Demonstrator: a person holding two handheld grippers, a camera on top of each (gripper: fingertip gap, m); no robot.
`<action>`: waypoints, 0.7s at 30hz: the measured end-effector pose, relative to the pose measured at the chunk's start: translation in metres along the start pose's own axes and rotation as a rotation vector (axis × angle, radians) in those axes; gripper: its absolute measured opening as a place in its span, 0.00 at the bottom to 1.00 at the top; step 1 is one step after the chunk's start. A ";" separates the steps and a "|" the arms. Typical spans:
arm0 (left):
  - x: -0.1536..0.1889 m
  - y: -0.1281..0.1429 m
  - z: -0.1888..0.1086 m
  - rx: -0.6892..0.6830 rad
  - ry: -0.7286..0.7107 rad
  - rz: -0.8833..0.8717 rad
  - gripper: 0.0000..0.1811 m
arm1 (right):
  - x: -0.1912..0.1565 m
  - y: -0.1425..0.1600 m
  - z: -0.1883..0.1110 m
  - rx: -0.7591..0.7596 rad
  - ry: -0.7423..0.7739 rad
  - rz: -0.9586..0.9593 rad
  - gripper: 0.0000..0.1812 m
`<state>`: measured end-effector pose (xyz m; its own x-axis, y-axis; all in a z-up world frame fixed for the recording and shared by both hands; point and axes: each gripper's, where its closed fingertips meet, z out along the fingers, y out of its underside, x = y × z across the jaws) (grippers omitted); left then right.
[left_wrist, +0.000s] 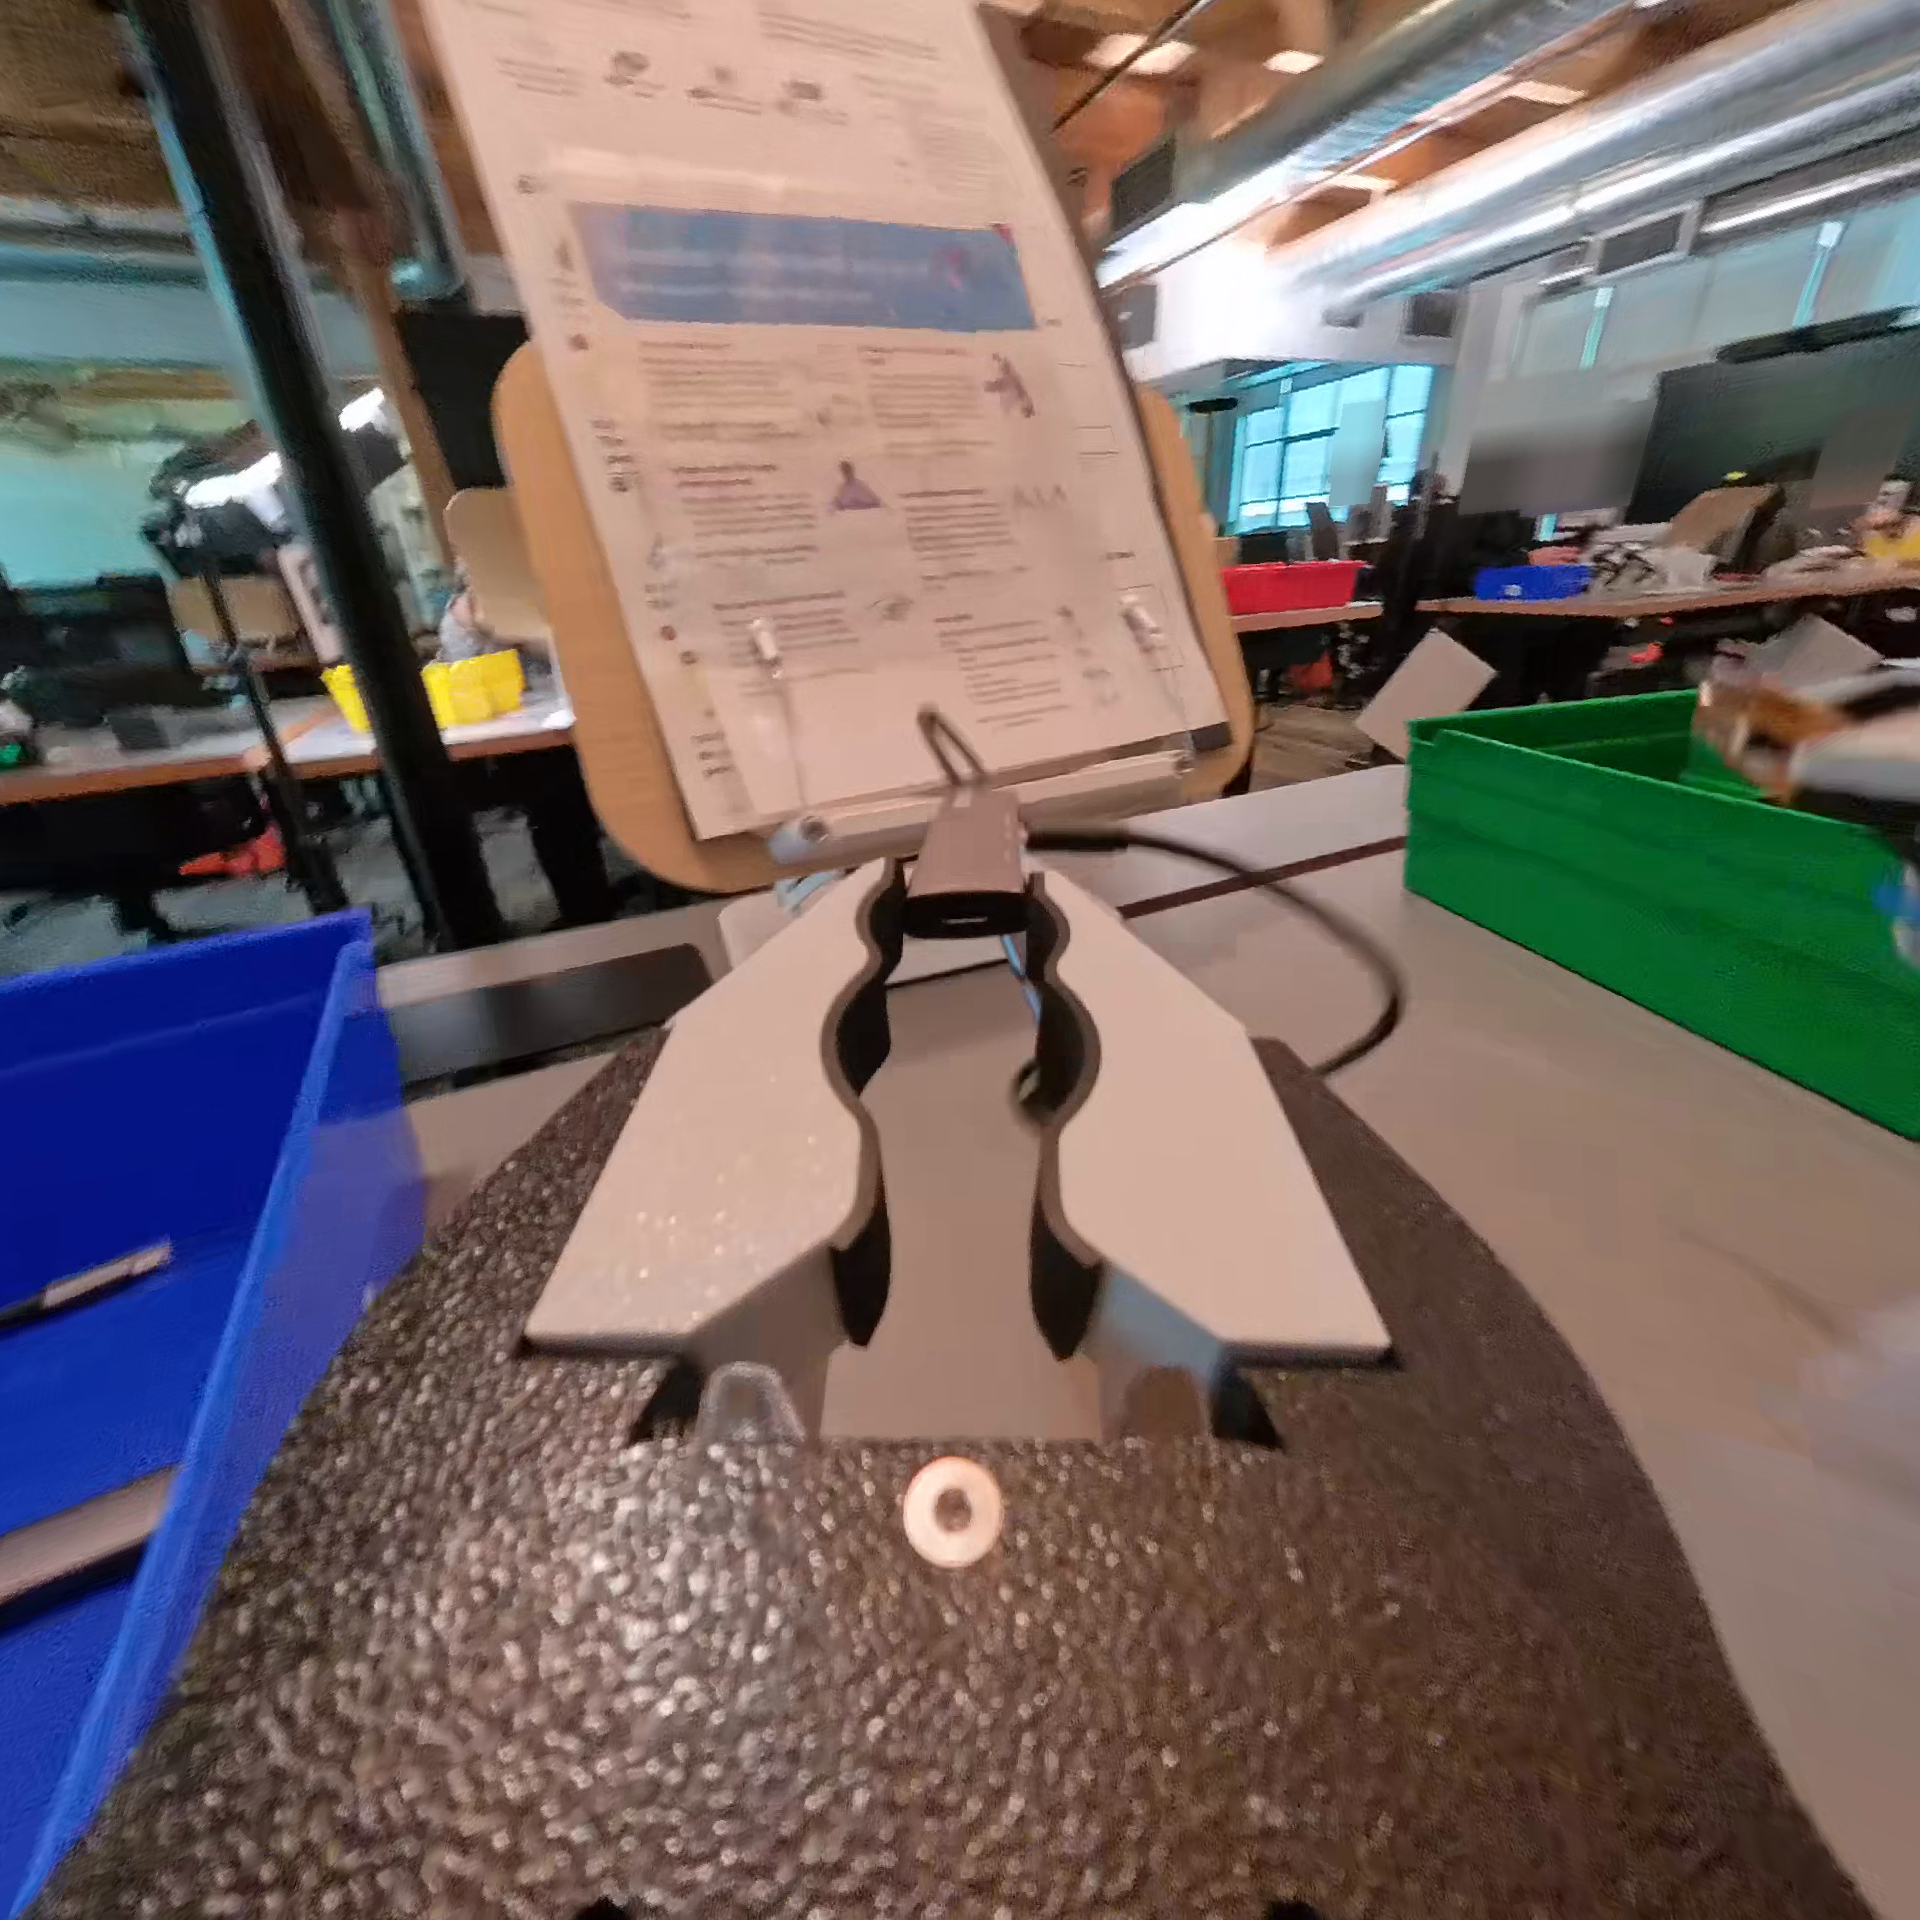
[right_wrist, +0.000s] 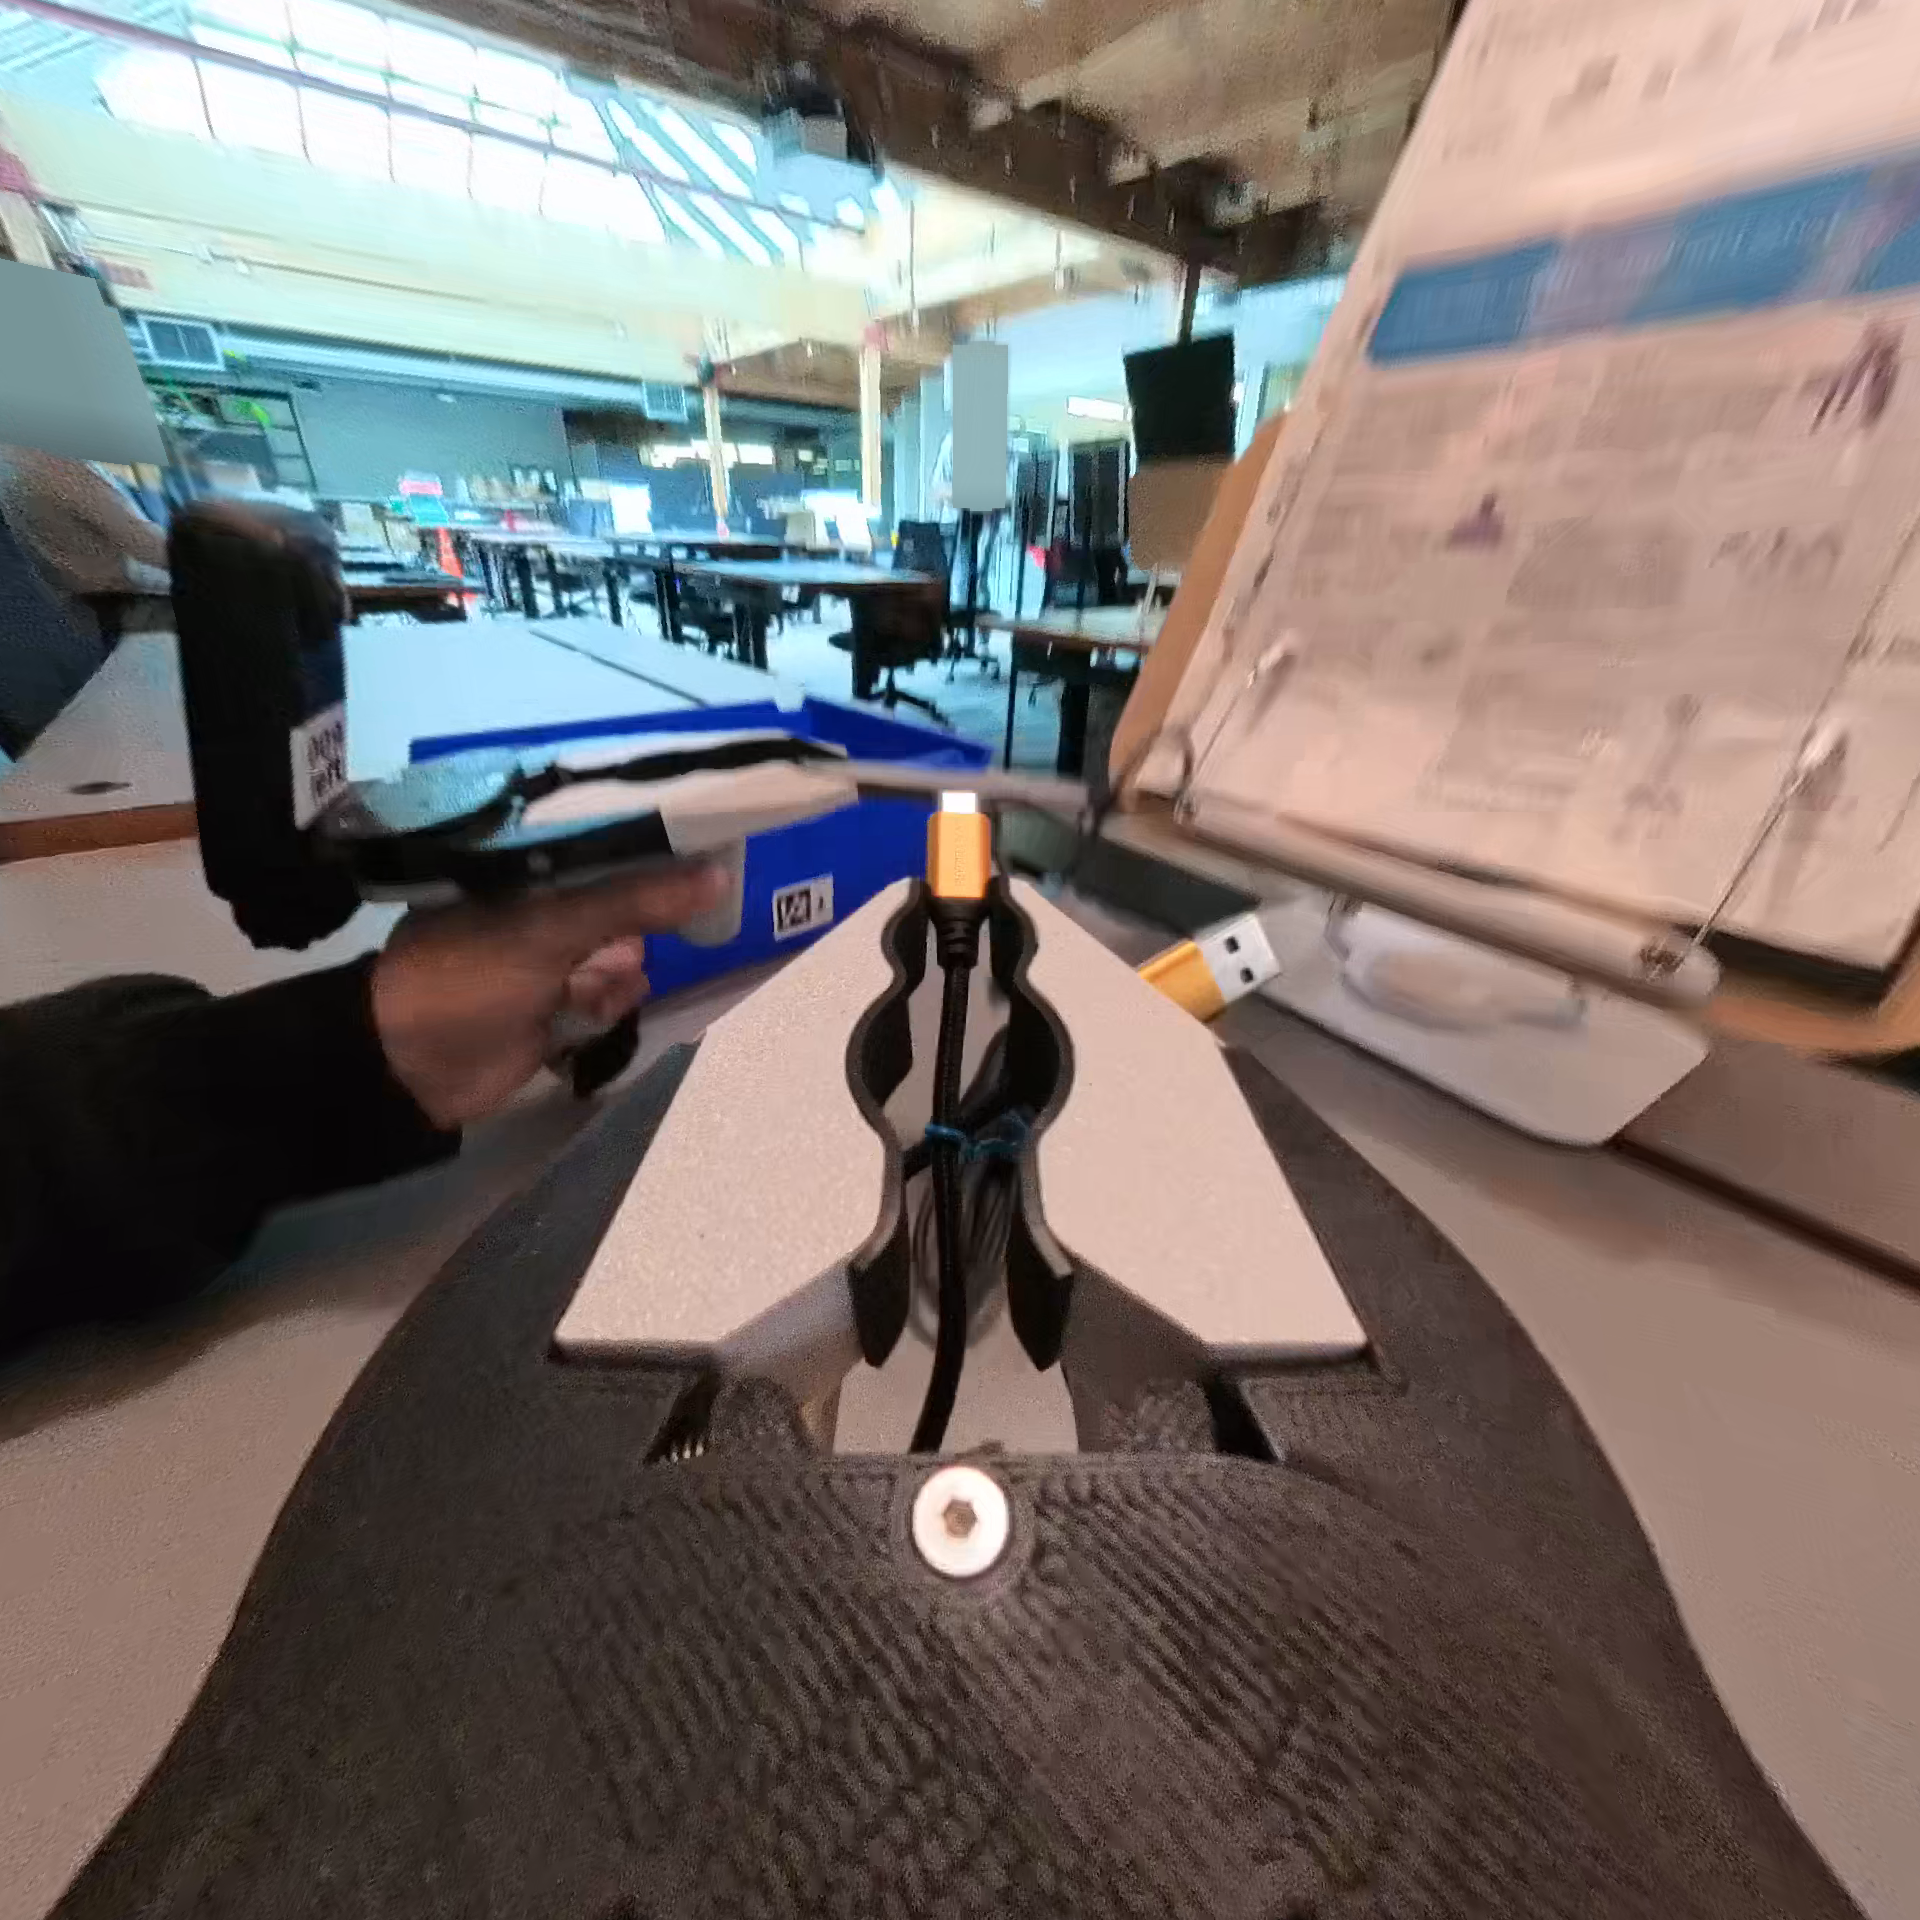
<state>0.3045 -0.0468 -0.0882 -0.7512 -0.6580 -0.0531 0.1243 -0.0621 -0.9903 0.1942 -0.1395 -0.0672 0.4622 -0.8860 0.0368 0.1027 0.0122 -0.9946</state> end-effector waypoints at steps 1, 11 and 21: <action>0.007 -0.003 0.001 0.012 0.017 0.029 0.12 | -0.003 -0.013 -0.005 0.043 0.005 -0.053 0.06; 0.028 -0.002 0.003 -0.005 0.093 0.055 0.11 | 0.140 -0.031 -0.134 -0.410 0.562 -0.688 0.06; 0.032 0.003 0.005 -0.030 0.120 0.046 0.11 | 0.172 0.011 -0.169 -0.689 0.526 -0.575 0.29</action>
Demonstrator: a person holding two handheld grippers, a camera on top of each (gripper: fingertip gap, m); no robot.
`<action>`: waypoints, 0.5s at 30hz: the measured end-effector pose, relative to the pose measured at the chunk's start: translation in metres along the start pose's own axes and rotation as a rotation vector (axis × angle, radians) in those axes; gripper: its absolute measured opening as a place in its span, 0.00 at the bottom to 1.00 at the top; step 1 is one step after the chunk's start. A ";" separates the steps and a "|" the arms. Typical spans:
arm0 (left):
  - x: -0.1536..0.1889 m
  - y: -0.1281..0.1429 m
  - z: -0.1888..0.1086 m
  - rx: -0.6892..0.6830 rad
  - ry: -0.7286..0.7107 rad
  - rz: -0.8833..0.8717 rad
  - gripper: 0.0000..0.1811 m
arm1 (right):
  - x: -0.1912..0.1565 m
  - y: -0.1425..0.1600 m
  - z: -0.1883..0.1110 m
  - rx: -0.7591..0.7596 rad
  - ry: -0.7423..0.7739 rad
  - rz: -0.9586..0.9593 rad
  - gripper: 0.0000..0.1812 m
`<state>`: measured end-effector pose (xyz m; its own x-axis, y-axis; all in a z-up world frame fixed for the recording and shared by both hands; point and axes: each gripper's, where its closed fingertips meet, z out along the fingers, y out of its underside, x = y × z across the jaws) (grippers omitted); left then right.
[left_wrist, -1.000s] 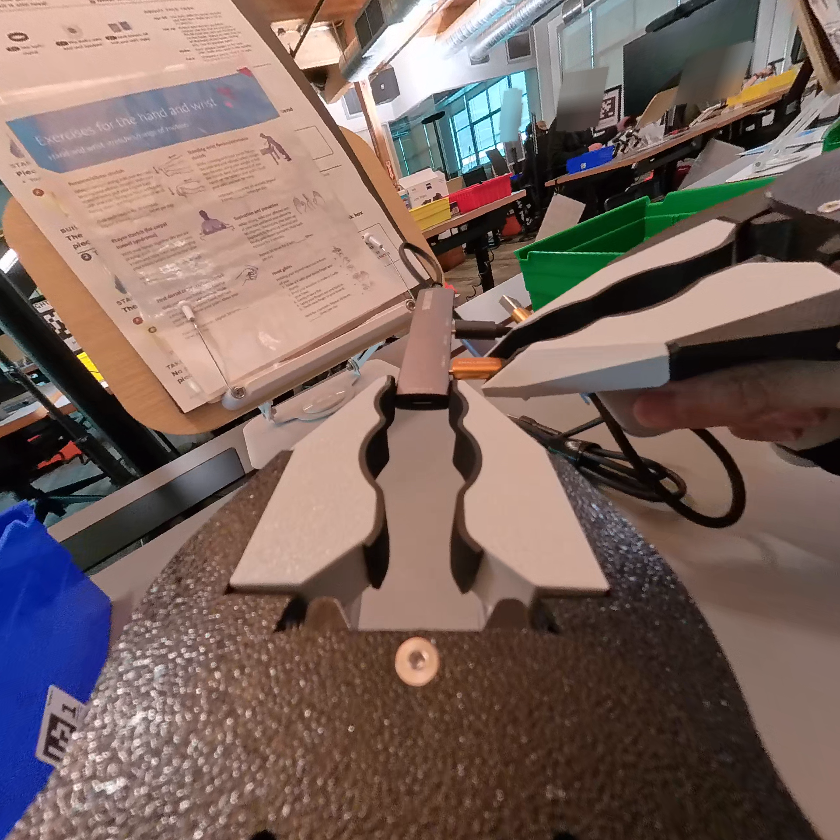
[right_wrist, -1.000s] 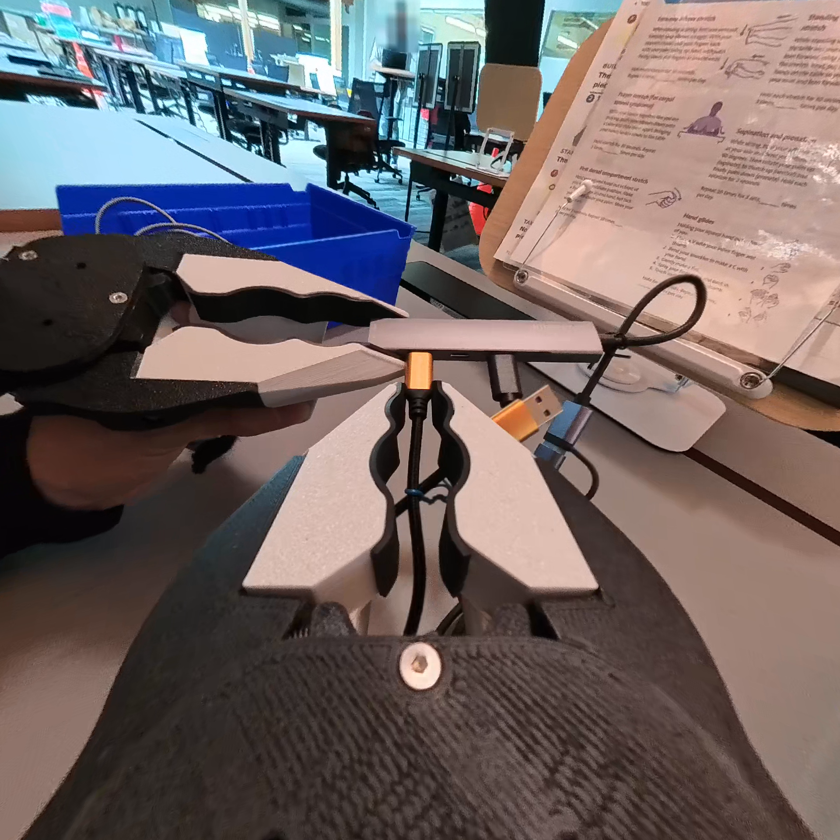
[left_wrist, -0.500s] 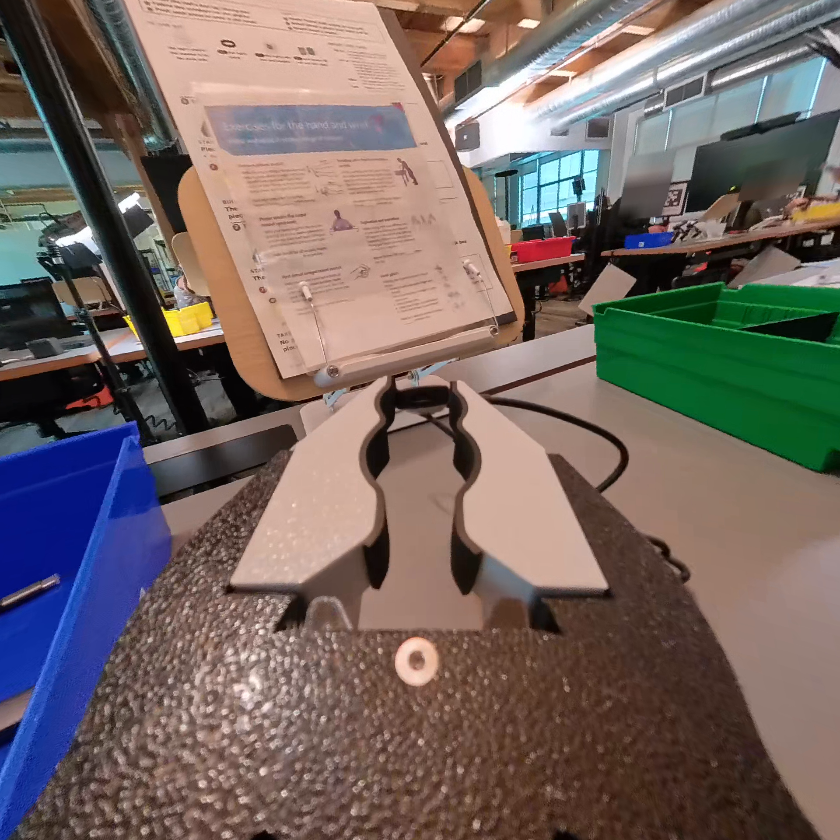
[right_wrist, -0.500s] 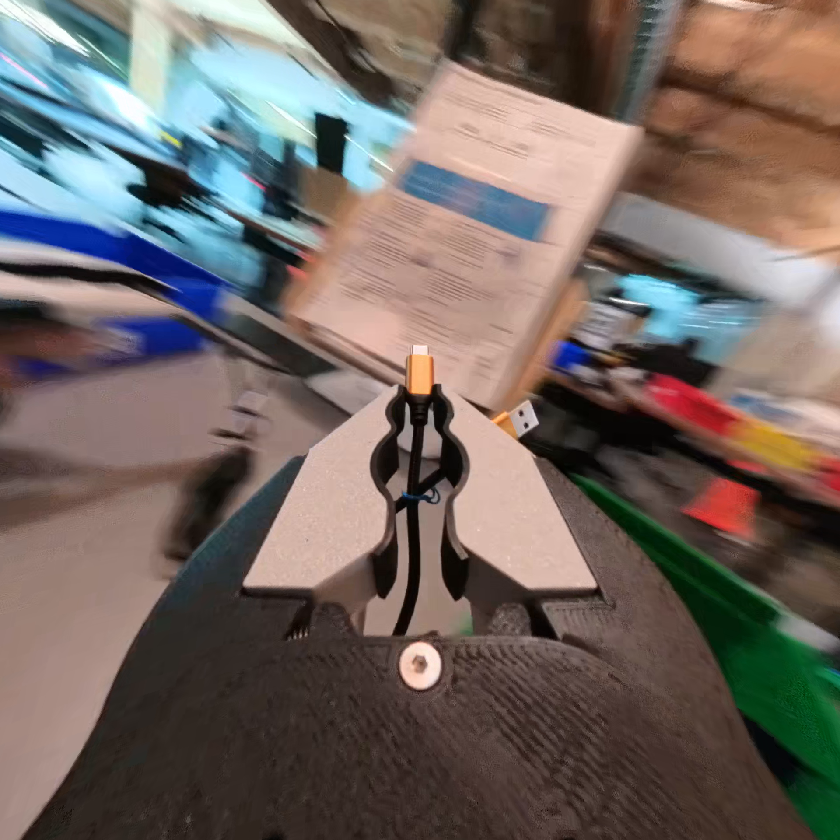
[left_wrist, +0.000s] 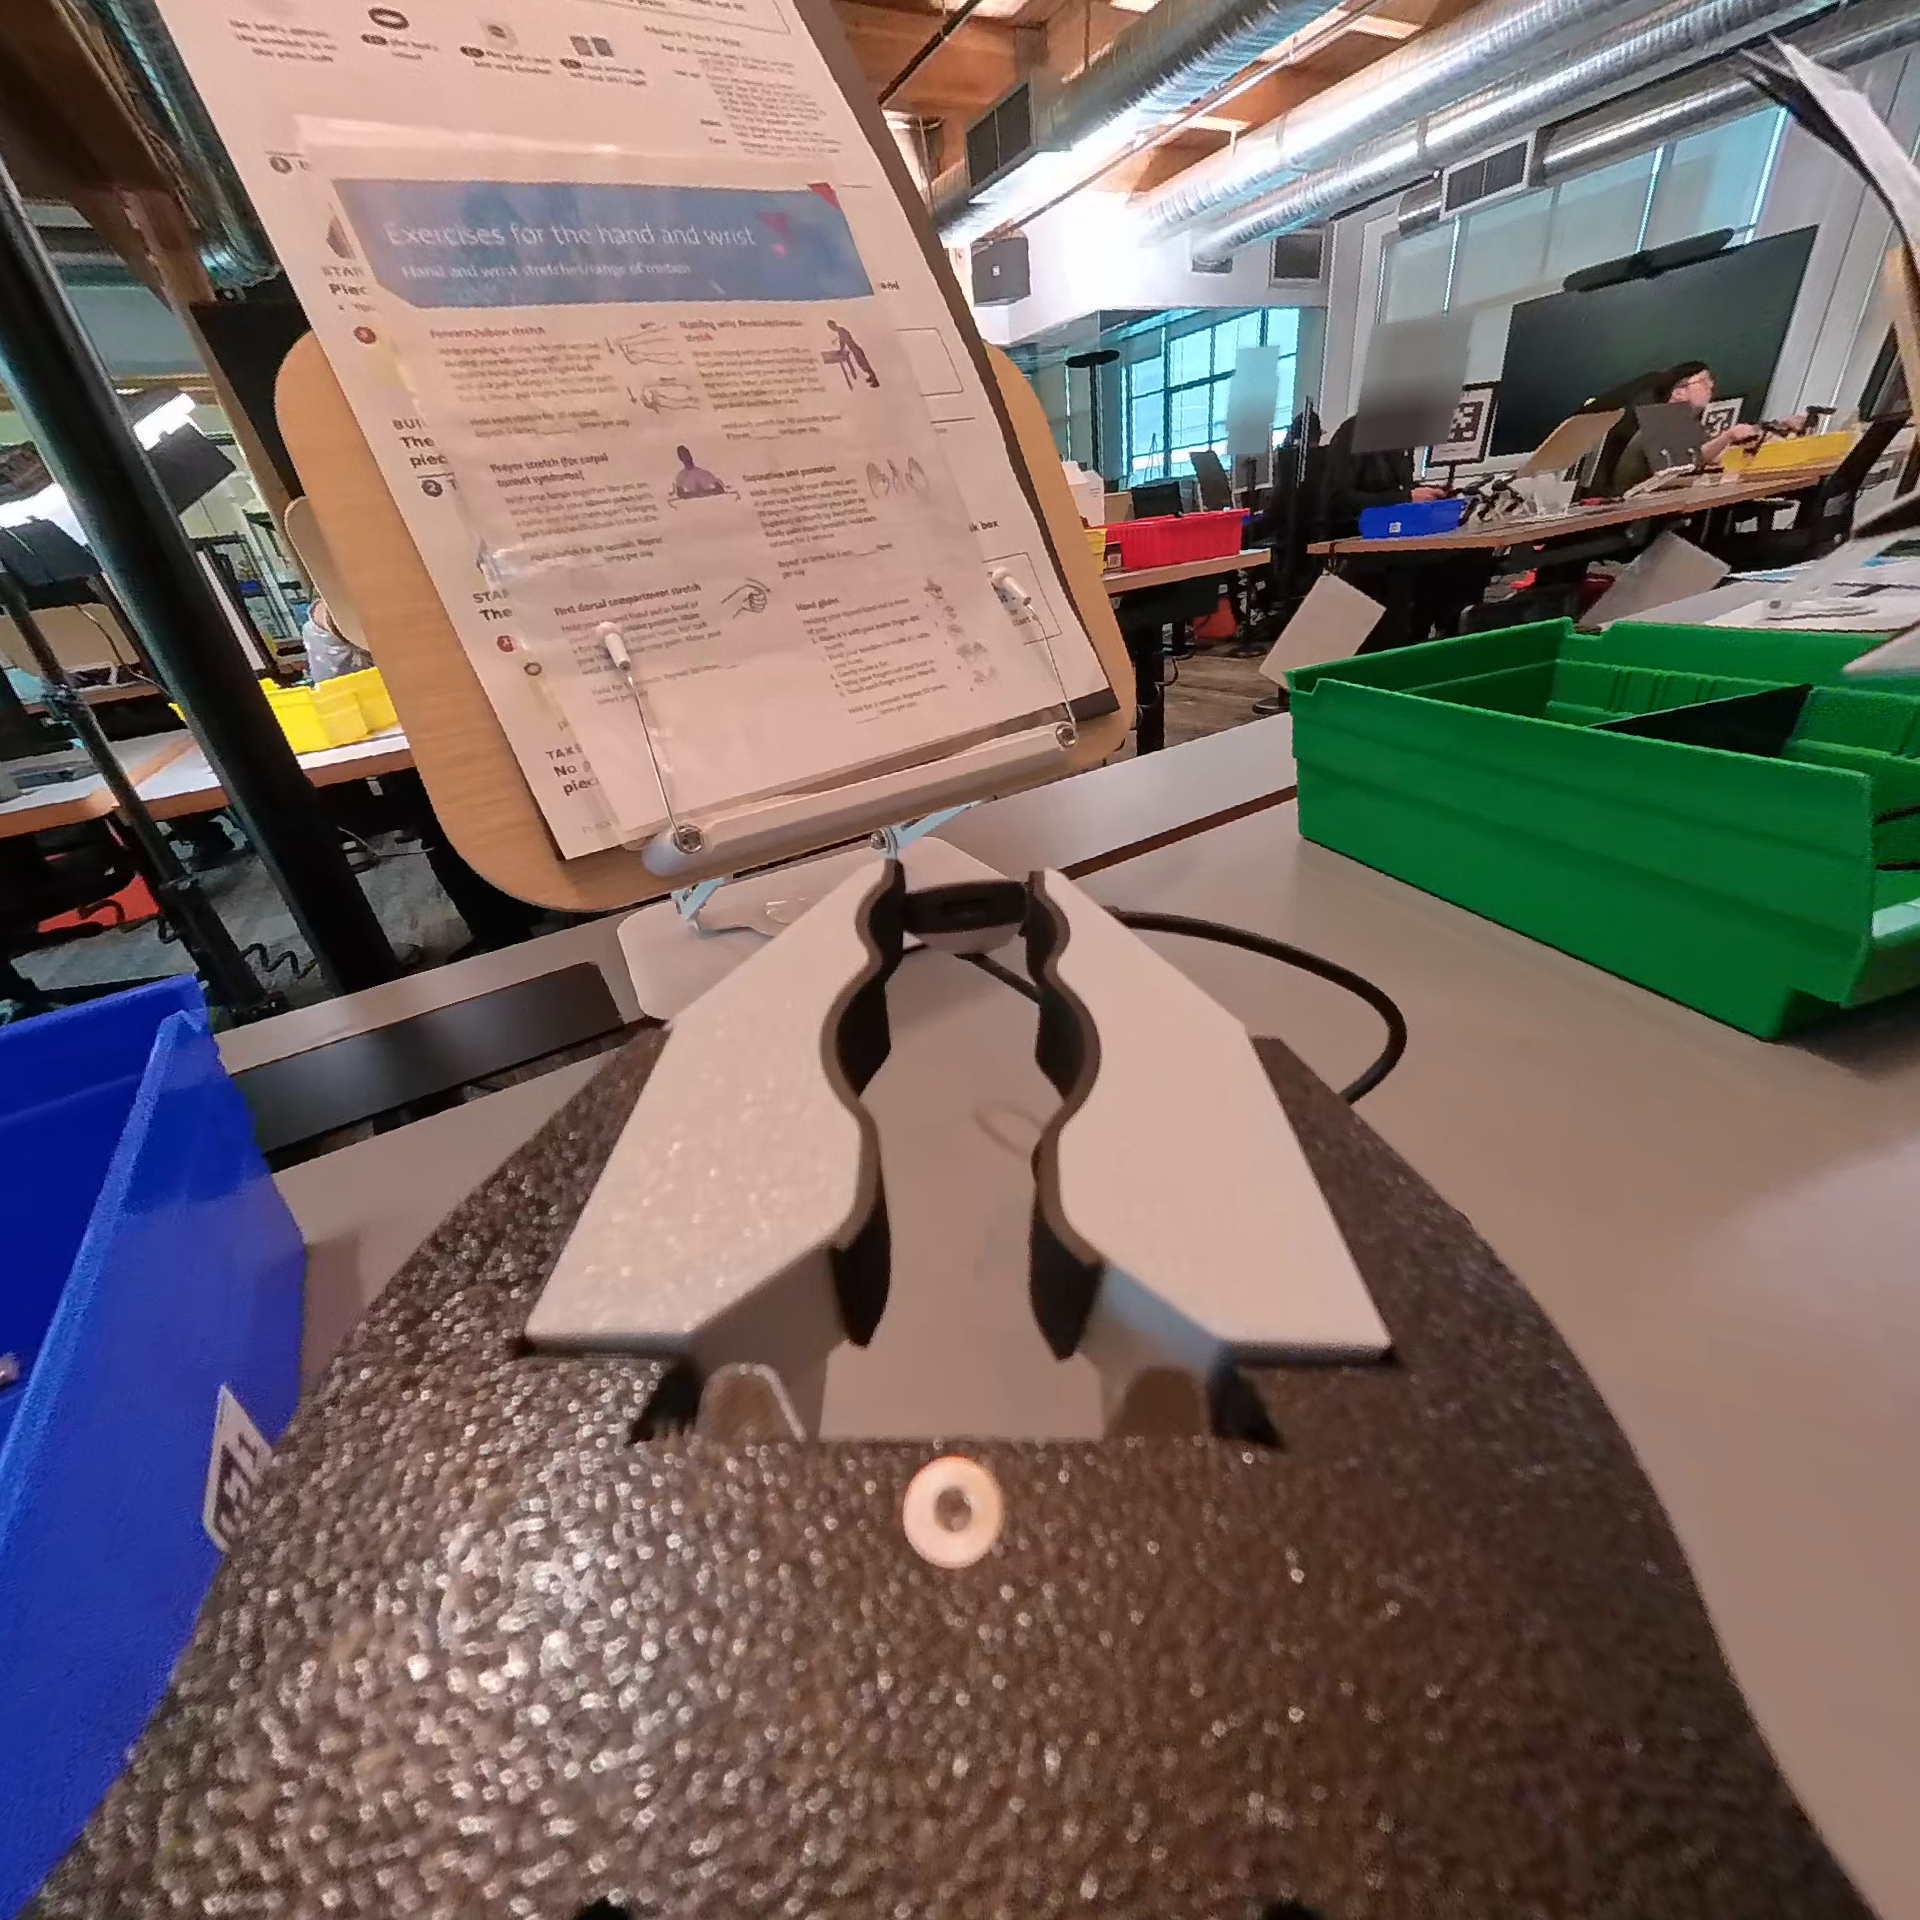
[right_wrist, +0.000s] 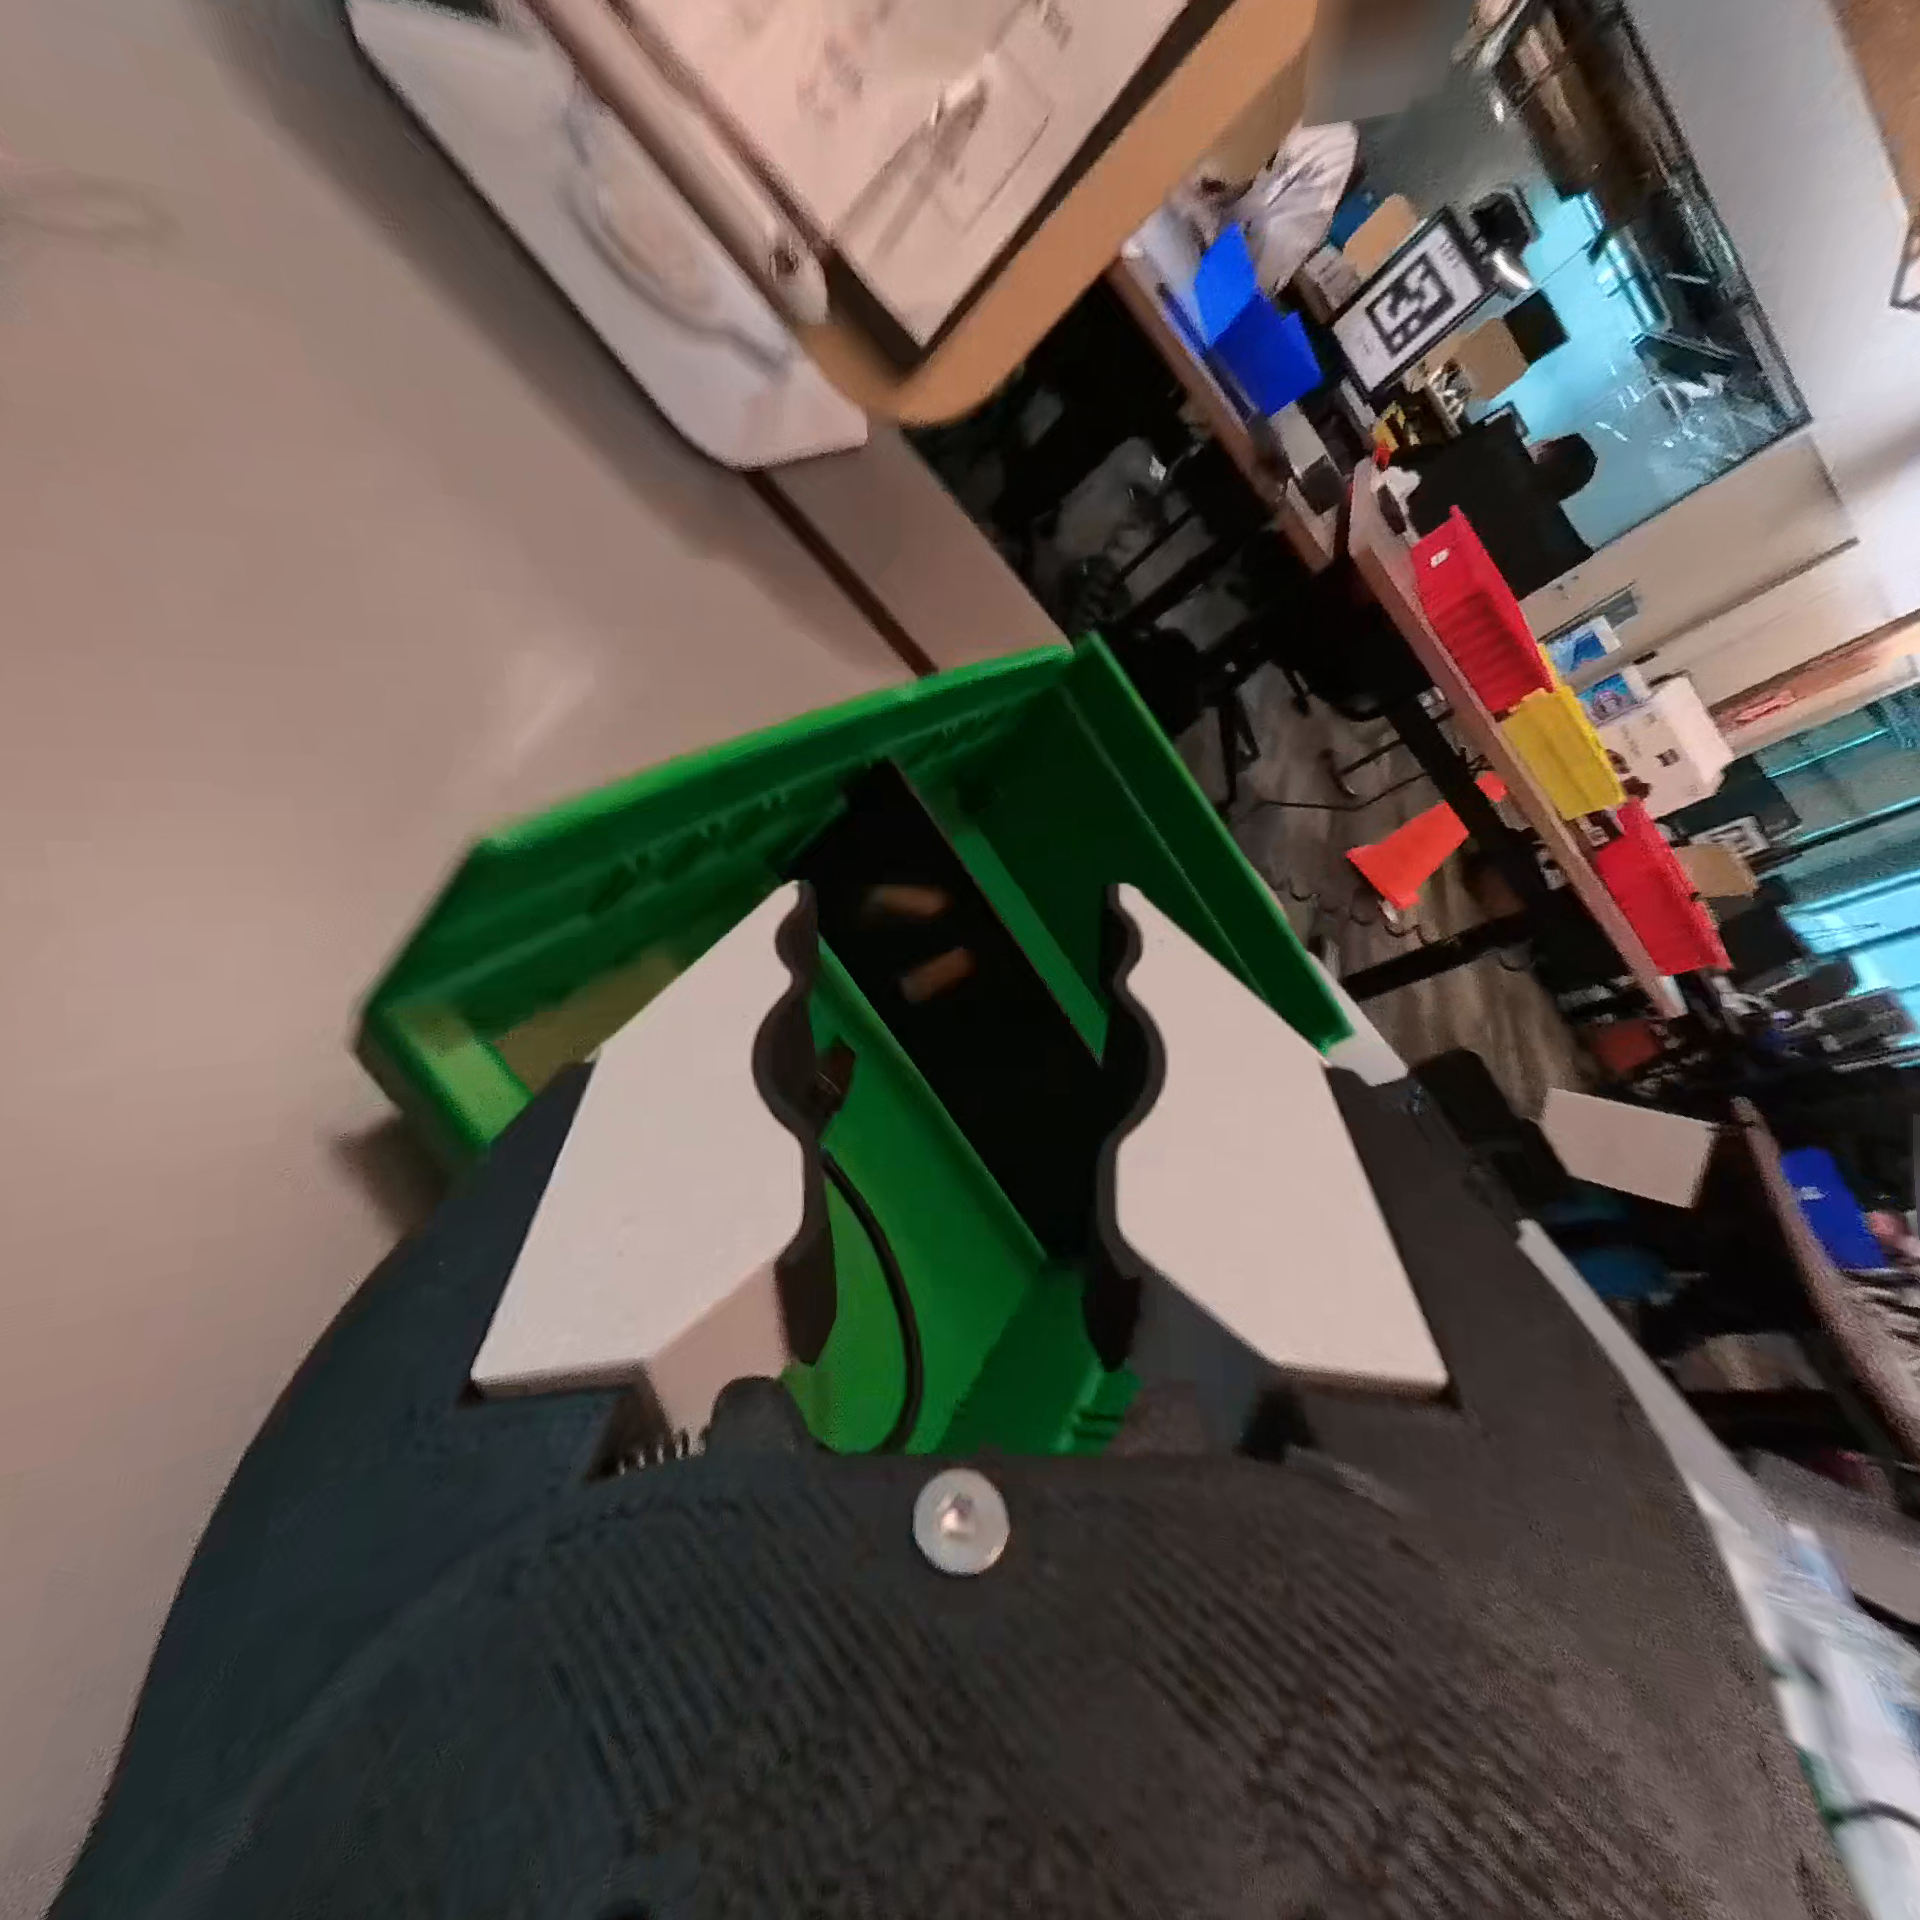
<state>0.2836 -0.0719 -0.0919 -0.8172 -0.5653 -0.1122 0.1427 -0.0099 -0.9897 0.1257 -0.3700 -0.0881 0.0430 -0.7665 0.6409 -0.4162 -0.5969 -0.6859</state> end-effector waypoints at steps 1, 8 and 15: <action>0.001 0.000 0.000 -0.001 0.004 -0.003 0.11 | -0.001 -0.013 -0.007 0.044 0.002 0.058 0.30; 0.019 -0.009 0.001 0.056 0.139 -0.069 0.11 | -0.115 -0.134 -0.005 0.473 -0.555 0.752 0.39; 0.036 -0.041 -0.018 0.229 0.436 -0.295 0.11 | -0.167 -0.146 0.067 0.385 -0.960 1.252 0.44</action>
